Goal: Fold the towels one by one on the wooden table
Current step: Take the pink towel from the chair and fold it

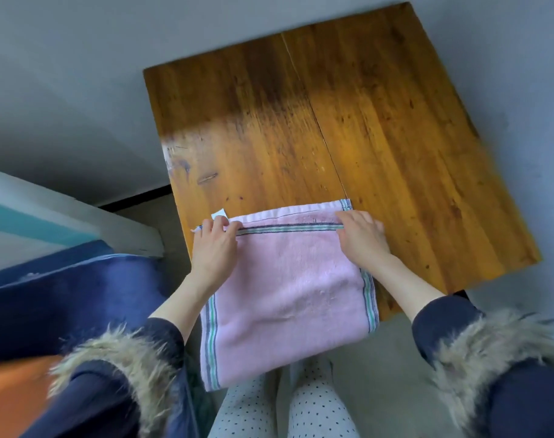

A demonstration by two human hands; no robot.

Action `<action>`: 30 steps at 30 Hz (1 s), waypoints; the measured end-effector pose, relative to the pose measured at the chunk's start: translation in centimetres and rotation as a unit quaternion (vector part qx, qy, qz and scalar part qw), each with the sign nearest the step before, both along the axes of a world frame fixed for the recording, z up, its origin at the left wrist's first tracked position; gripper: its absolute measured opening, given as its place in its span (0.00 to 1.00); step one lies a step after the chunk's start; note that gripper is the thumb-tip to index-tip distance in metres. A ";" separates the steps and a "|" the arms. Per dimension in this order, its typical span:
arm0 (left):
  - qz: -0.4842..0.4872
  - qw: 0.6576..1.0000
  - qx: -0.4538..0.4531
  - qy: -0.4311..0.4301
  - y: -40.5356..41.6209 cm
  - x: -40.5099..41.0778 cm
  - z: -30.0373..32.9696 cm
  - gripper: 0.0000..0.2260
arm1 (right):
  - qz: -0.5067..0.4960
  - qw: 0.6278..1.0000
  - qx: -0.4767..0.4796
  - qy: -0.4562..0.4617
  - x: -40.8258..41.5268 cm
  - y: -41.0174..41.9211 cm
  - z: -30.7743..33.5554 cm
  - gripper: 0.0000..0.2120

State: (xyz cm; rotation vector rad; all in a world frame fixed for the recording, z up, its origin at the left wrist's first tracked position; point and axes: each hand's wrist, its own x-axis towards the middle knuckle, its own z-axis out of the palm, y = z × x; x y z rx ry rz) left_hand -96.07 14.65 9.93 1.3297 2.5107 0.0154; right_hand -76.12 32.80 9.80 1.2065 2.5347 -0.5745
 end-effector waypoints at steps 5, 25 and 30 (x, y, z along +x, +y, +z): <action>0.012 0.999 -0.028 0.024 -0.9 -1.1 -1.2 0.14 | 0.051 0.995 0.060 -0.055 -1.0 0.6 -0.9 0.13; 0.166 0.910 0.123 -0.359 -3.1 -5.9 6.4 0.03 | -0.207 0.905 -0.310 0.207 2.3 4.6 7.1 0.05; 0.158 0.962 0.070 -0.212 -0.6 -6.2 1.1 0.06 | -0.132 0.969 -0.183 0.100 -1.1 5.7 2.0 0.04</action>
